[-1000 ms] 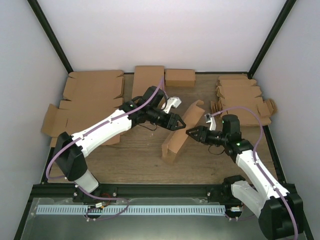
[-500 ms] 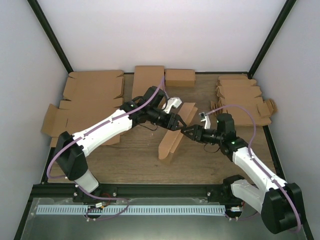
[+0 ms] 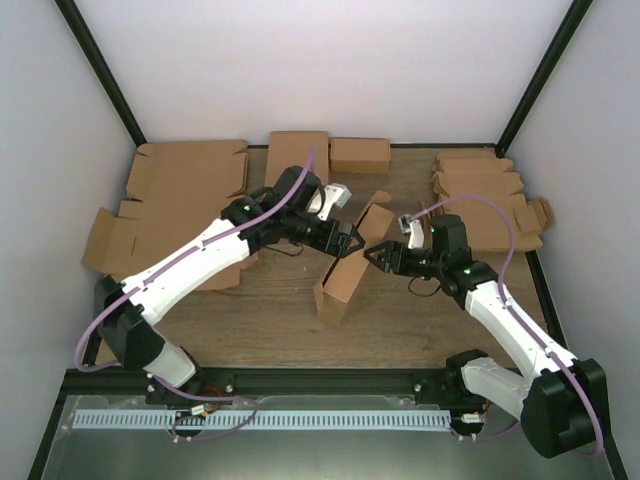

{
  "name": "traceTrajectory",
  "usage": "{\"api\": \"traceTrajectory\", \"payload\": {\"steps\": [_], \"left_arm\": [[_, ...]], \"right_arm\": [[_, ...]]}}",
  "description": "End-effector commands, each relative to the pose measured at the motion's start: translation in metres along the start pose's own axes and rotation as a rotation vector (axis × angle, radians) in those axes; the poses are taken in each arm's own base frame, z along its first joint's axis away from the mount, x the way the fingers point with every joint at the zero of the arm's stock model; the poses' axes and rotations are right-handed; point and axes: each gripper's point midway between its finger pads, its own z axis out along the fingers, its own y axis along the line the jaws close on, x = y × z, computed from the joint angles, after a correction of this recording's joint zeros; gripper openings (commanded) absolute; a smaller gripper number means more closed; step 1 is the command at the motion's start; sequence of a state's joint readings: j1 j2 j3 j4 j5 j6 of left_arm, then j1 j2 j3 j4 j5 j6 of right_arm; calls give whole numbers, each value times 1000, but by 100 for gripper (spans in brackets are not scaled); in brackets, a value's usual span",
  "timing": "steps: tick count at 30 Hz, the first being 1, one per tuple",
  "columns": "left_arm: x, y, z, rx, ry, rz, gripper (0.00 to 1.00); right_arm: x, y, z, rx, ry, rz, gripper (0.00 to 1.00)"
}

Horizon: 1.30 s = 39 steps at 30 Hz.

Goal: Fold the paper box

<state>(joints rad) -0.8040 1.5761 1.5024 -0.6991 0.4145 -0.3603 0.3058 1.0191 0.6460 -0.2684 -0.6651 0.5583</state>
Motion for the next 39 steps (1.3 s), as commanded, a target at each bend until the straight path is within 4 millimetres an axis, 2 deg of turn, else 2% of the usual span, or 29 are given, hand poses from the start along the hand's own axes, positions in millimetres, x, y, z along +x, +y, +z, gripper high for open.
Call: {"api": "traceTrajectory", "payload": {"steps": [1, 4, 8, 11, 18, 24, 28, 34, 39], "left_arm": [[19, 30, -15, -162, 5, 3, 94], [27, 36, -8, -127, -4, -33, 99], [29, 21, 5, 22, 12, -60, 100], [34, 20, 17, 59, 48, -71, 95], [38, 15, 36, 144, 82, -81, 85], [37, 12, 40, 178, 91, -79, 81], [43, 20, 45, 148, 118, -82, 81], [46, 45, 43, -40, 179, -53, 87], [39, 35, 36, -90, 182, -11, 95]], "right_arm": [[-8, 1, -6, 36, -4, -40, 61], [-6, 3, -3, 10, 12, -29, 57], [-1, 4, 1, -28, 37, -10, 52], [3, 5, 5, -54, 51, 2, 47], [15, 8, 20, -97, 104, 20, 46], [15, 15, 25, -107, 106, 15, 45], [12, 22, 23, -107, 100, 8, 46], [10, 23, 20, -91, 89, -4, 47], [8, 23, 23, -90, 89, 5, 47]]}}
